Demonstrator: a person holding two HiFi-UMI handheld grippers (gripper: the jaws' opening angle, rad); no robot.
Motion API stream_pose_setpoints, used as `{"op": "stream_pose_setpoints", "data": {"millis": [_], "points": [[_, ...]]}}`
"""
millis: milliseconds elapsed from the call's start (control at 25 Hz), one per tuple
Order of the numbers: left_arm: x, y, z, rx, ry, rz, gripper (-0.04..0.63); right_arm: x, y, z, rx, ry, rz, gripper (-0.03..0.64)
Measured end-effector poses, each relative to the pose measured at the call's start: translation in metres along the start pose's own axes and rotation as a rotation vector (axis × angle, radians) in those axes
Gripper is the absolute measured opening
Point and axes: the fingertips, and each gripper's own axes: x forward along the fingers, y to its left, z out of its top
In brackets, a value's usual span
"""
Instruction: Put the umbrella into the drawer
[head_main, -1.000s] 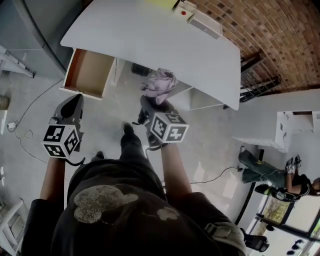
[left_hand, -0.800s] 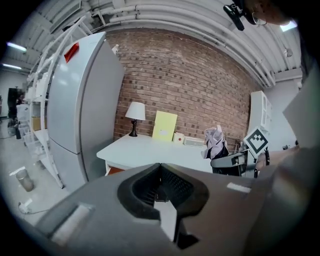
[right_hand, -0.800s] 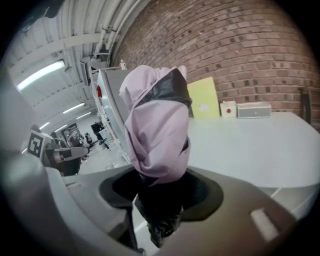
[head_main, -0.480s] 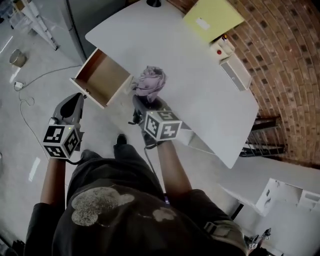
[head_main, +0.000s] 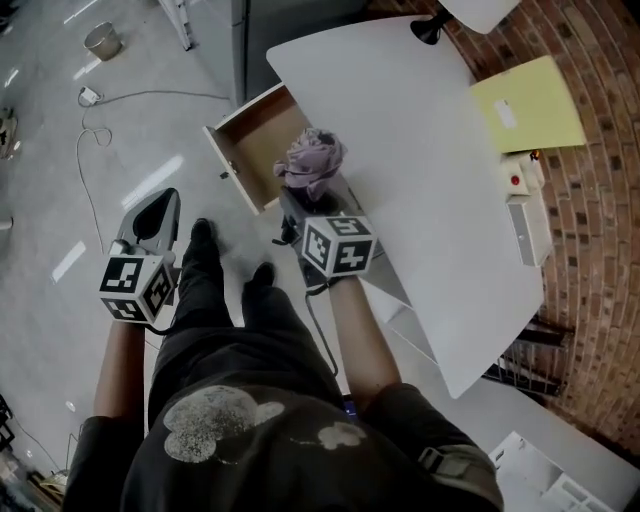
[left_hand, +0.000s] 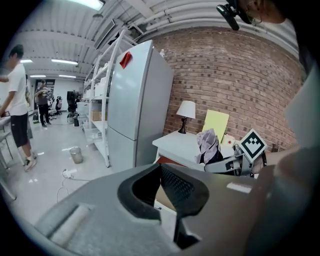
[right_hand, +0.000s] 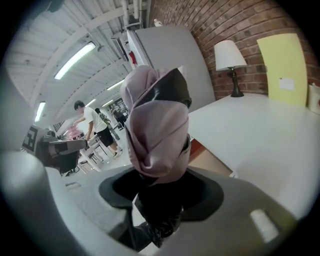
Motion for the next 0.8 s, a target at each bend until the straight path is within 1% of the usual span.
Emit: {"op": "stream_pose_setpoints", "data": {"millis": [120, 320, 440, 680, 800], "points": [[0.015, 0.022, -0.012, 0.001, 0.029, -0.008, 0.009, 0.034, 0.006, -0.003, -0.016, 0.039, -0.002, 0.227], [0.055, 0.046, -0.022, 0.035, 0.058, -0.088, 0.011, 0.081, 0.002, -0.011, -0.004, 0.089, -0.042, 0.227], [0.086, 0.063, -0.029, 0.020, 0.086, -0.108, 0.011, 0.110, -0.001, -0.019, 0.017, 0.116, -0.064, 0.227], [0.143, 0.079, -0.033, 0.033, 0.129, -0.186, 0.011, 0.152, -0.018, -0.035, 0.038, 0.183, -0.121, 0.227], [0.169, 0.090, -0.035, 0.028, 0.141, -0.208, 0.011, 0.171, -0.028, -0.039, 0.044, 0.203, -0.143, 0.227]]}}
